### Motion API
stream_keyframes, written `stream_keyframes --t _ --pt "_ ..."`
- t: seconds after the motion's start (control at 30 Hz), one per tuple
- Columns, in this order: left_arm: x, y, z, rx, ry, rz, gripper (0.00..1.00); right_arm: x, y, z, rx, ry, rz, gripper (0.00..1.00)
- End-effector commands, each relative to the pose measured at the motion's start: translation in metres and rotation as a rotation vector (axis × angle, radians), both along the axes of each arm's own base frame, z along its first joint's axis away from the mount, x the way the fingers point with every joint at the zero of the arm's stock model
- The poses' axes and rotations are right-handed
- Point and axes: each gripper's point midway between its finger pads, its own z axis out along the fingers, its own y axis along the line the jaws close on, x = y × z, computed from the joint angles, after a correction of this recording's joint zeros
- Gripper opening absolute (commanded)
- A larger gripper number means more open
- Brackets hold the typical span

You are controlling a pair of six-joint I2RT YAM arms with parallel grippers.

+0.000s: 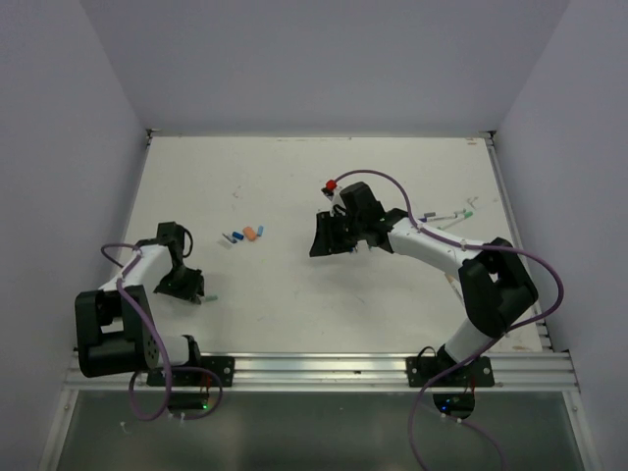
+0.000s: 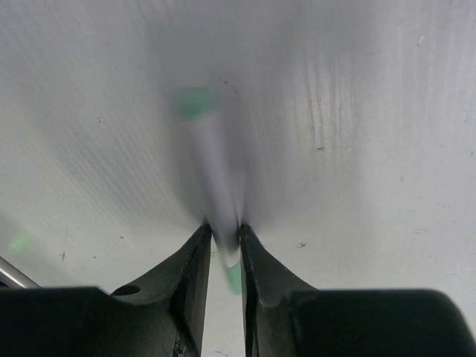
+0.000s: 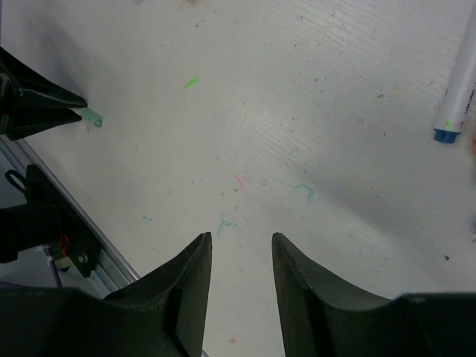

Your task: Open the pen caps

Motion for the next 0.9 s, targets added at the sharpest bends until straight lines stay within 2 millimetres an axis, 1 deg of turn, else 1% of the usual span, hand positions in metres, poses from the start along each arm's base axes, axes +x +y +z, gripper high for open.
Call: stream_keyframes --t 0.0,0.07,0.13,0.17,0.2,0.23,0.27,0.3,0.33,0.37,0.4,0.43,0.47,0.5,0.53,0.57,0.6,0.63,0.67,0.73,0.77,0.8,0.87 --pt "-0.002 0.017 -0.009 0.08 0.04 -0.059 0.23 0.005 -0.002 0.007 -0.017 -0.054 -0.001 0.42" --pt "-0.002 0.016 -0.011 0.073 0.039 -0.086 0.17 0.005 -0.003 0.007 -0.024 -0.053 -0.002 0.42" --pt "0.001 0.015 -0.014 0.069 0.029 -0.124 0.1 0.007 -0.003 0.006 -0.034 -0.055 -0.006 0.42" --pt "0.003 0.015 -0.014 0.069 0.02 -0.137 0.08 0.007 -0.004 0.005 -0.039 -0.056 -0.006 0.42" --pt "0.006 0.016 -0.014 0.071 0.006 -0.149 0.03 0.008 -0.004 0.003 -0.047 -0.052 -0.007 0.42" --pt "0.008 0.016 -0.014 0.078 -0.003 -0.169 0.01 0.01 -0.004 0.003 -0.052 -0.057 -0.012 0.42" --pt "0.011 0.017 -0.013 0.085 -0.016 -0.186 0.0 0.011 -0.004 0.002 -0.055 -0.055 -0.013 0.42" --pt "0.02 0.016 -0.009 0.098 -0.053 -0.213 0.0 0.01 -0.006 -0.002 -0.071 -0.045 -0.01 0.42" --pt "0.024 0.015 -0.006 0.106 -0.07 -0.247 0.0 0.013 -0.004 0.002 -0.073 -0.053 -0.012 0.42" --pt "0.029 0.014 -0.003 0.115 -0.087 -0.27 0.0 0.015 -0.005 0.001 -0.084 -0.055 -0.016 0.42" --pt "0.041 0.008 0.005 0.132 -0.135 -0.316 0.0 0.015 -0.006 0.001 -0.089 -0.053 -0.013 0.42" --pt "0.048 0.007 0.012 0.164 -0.155 -0.358 0.0 0.015 -0.006 0.002 -0.092 -0.052 -0.013 0.42" --pt "0.056 0.005 0.018 0.183 -0.179 -0.393 0.0 0.018 -0.004 0.007 -0.086 -0.063 -0.013 0.42" --pt "0.07 -0.013 0.031 0.199 -0.241 -0.478 0.0 0.017 -0.004 0.008 -0.086 -0.06 -0.011 0.42" --pt "0.077 -0.018 0.038 0.219 -0.267 -0.529 0.0 0.019 -0.002 0.014 -0.077 -0.068 -0.012 0.42" --pt "0.081 -0.032 0.043 0.221 -0.295 -0.597 0.0 0.02 -0.002 0.016 -0.078 -0.072 -0.011 0.42" --pt "0.092 -0.039 0.053 0.23 -0.342 -0.63 0.0 0.021 -0.002 0.017 -0.083 -0.072 -0.013 0.42" --pt "0.095 -0.044 0.057 0.239 -0.353 -0.665 0.0 0.024 -0.001 0.023 -0.078 -0.085 -0.016 0.42" --pt "0.097 -0.055 0.061 0.242 -0.371 -0.715 0.0 0.025 0.0 0.024 -0.077 -0.084 -0.017 0.42" --pt "0.109 -0.072 0.073 0.243 -0.434 -0.799 0.0 0.027 0.002 0.03 -0.065 -0.089 -0.016 0.42" --pt "0.111 -0.086 0.077 0.234 -0.456 -0.856 0.0 0.031 0.006 0.035 -0.05 -0.093 -0.017 0.42" --pt "0.119 -0.097 0.084 0.228 -0.512 -0.897 0.0 0.032 0.009 0.039 -0.031 -0.096 -0.015 0.42" --pt "0.121 -0.123 0.092 0.185 -0.569 -1.017 0.0 0.035 0.017 0.046 0.006 -0.085 -0.005 0.43"
